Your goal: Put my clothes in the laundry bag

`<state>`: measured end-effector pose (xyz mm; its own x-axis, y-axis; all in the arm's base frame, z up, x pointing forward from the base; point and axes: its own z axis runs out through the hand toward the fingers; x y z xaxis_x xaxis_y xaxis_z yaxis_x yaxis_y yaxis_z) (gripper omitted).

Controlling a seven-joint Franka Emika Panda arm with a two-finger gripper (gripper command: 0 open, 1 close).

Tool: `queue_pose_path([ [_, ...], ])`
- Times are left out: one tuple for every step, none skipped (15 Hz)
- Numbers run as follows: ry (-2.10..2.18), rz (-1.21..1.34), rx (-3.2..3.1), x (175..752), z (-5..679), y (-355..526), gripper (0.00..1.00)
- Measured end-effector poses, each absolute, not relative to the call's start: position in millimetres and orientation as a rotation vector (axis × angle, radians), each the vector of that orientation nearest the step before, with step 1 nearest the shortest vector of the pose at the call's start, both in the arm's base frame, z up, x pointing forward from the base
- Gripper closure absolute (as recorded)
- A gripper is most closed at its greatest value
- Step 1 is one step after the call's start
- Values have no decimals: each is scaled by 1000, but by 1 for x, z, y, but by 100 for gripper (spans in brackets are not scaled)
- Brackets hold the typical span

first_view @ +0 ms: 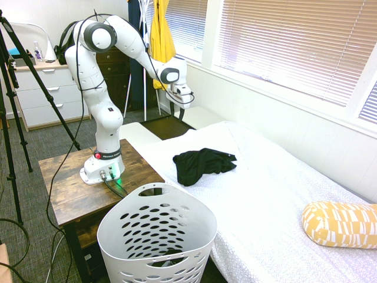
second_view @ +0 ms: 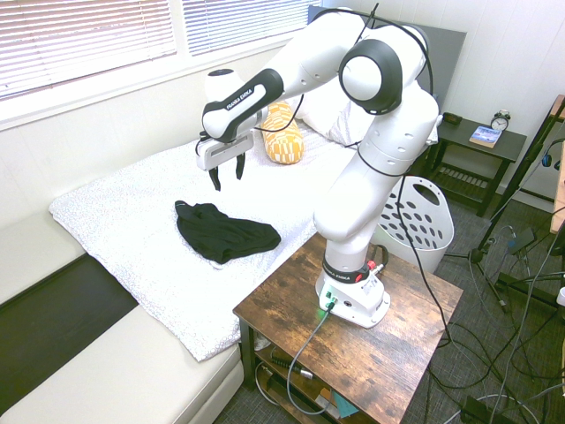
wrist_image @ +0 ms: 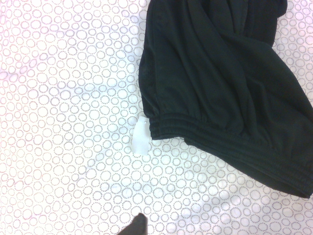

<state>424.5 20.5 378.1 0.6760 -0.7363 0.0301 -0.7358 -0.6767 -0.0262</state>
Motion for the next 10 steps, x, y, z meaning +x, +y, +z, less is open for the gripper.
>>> queue_pose_path([
  [1255,-62,-2863,425,378,21,0],
  [1246,-73,-2857,427,379,21,0],
  [1245,-91,-2852,432,379,20,0],
  [1250,-105,-2850,440,378,16,0],
  [1254,-102,-2859,451,374,9,0],
  [1249,-88,-2878,463,367,-1,0],
  [1242,-67,-2899,476,357,-12,0],
  [1236,-52,-2918,490,344,-22,0],
  [1228,-49,-2932,503,329,-29,0],
  [1220,-41,-2943,516,312,-36,0],
])
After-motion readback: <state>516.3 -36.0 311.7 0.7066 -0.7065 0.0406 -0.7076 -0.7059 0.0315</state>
